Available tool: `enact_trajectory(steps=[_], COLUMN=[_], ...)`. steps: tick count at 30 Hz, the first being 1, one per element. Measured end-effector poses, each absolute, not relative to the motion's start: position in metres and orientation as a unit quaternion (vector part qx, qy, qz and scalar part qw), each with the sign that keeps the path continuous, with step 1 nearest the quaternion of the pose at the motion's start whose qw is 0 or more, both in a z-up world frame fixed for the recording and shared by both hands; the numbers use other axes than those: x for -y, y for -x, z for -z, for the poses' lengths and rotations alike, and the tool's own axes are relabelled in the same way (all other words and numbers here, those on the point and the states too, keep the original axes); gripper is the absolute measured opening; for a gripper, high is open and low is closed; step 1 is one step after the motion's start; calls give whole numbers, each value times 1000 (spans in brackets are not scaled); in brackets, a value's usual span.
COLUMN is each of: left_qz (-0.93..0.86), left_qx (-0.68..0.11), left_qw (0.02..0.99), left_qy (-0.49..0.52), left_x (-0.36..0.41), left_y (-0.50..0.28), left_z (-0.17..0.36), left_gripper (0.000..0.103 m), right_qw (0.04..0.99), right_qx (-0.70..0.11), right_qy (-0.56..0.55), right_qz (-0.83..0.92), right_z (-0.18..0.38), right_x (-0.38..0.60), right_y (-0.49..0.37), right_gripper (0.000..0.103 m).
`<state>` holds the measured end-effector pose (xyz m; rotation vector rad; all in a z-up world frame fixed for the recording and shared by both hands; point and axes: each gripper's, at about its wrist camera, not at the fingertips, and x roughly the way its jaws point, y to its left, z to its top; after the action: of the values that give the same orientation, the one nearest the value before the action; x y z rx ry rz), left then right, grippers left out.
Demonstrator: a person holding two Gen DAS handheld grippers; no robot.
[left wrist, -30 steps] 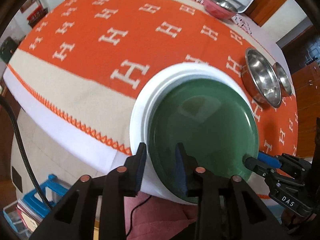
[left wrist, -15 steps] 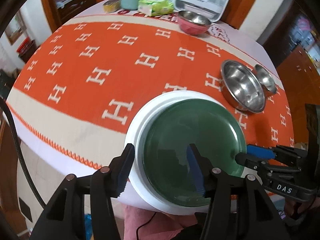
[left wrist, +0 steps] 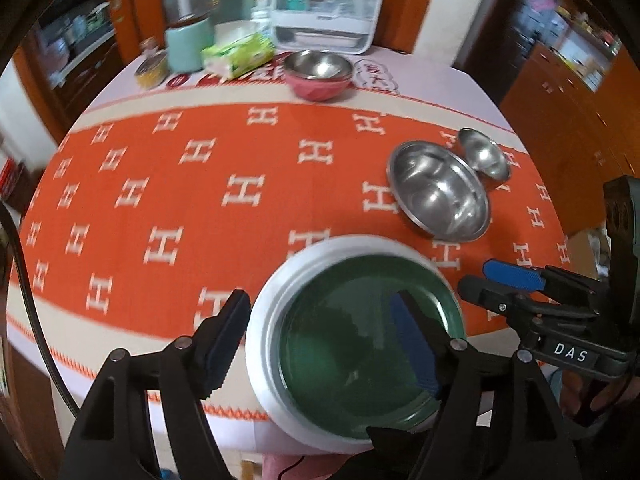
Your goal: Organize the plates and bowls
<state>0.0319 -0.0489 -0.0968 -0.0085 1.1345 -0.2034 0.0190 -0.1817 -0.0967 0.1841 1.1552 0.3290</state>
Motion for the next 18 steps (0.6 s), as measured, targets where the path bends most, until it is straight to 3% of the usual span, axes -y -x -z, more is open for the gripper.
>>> enact_trajectory(steps=[10,18], left_qz=[154,175], left_qx=[-526,-545], left_qw=[835,818], left_qy=[-47,-61], left_x=[96,132], left_y=[-85,-123], left_z=[91,110], left_gripper=[83,83], right_qw=[851,858], right_qx=[-508,-497], right_qy=[-116,-127], right_qz=[-65,-26], right_z=[93,102], right_x=[215,240], right_y=[-26,-39], right_gripper=[52,52])
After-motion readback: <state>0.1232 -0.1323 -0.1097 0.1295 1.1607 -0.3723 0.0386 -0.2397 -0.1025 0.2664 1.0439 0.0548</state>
